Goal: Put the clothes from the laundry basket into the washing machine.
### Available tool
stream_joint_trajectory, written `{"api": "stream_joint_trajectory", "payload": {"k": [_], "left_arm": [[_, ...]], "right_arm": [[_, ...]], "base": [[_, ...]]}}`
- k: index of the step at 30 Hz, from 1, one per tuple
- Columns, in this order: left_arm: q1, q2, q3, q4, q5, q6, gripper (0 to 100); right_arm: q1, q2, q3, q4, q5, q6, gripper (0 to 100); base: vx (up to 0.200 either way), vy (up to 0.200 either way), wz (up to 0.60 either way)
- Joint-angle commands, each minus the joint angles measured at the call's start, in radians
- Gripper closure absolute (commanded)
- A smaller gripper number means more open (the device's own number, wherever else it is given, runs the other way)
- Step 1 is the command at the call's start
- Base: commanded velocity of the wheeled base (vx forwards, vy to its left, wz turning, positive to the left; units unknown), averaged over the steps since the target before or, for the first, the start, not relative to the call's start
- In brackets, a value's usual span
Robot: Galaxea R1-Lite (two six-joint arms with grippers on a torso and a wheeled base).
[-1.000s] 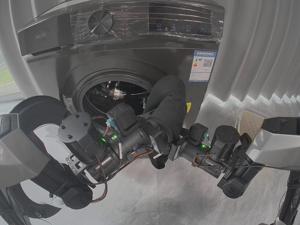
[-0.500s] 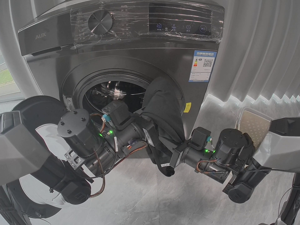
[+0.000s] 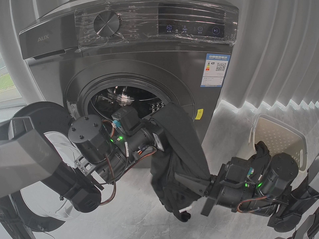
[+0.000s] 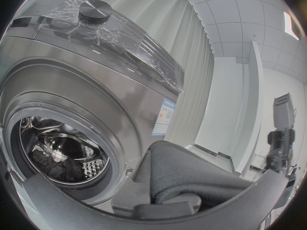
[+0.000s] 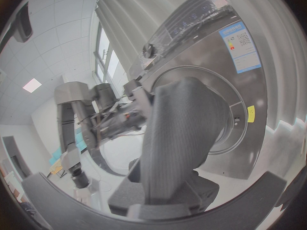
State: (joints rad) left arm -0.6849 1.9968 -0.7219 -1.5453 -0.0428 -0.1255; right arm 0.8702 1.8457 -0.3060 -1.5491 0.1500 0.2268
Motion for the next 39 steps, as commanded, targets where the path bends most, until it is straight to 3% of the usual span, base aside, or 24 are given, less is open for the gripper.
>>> {"api": "stream_joint_trajectory", "payload": {"k": [1,4,5,8,15,21,27,34,39], "left_arm": [[0.004,0.027,-0.011,-0.002,0.003,0.000,100],[0.004,0.027,0.006,-0.002,-0.002,0.003,100],[0.002,0.025,0.010,-0.004,-0.003,0.001,0],[-0.004,0.019,0.021,-0.004,-0.005,0.000,0],[-0.021,-0.029,0.183,-0.007,-0.019,0.009,0],[-0.028,-0.098,0.311,-0.006,-0.126,0.009,0],[-0.024,-0.148,0.435,-0.006,-0.267,0.017,0],[-0.024,-0.170,0.461,-0.006,-0.356,0.017,0],[-0.027,-0.150,0.453,-0.006,-0.388,0.015,0]], "right_arm": [[0.016,-0.060,0.036,0.003,0.005,-0.001,100],[0.015,-0.062,0.030,0.001,0.005,-0.001,100],[0.013,-0.063,0.027,0.003,0.005,-0.001,100],[0.003,-0.065,0.021,0.001,0.006,-0.001,100],[-0.100,-0.066,-0.025,0.001,0.029,0.005,100],[-0.149,-0.065,-0.070,0.001,0.033,0.005,100],[-0.152,-0.066,-0.081,0.001,0.033,0.006,100],[-0.148,-0.068,-0.082,0.001,0.033,0.006,100],[-0.140,-0.080,-0.084,0.001,0.031,0.006,100]], "base": [[0.000,0.000,0.00],[0.000,0.000,0.00],[0.000,0.000,0.00],[0.000,0.000,0.00],[0.000,0.000,0.00],[0.000,0.000,0.00],[0.000,0.000,0.00],[0.000,0.000,0.00],[0.000,0.000,0.00]]}}
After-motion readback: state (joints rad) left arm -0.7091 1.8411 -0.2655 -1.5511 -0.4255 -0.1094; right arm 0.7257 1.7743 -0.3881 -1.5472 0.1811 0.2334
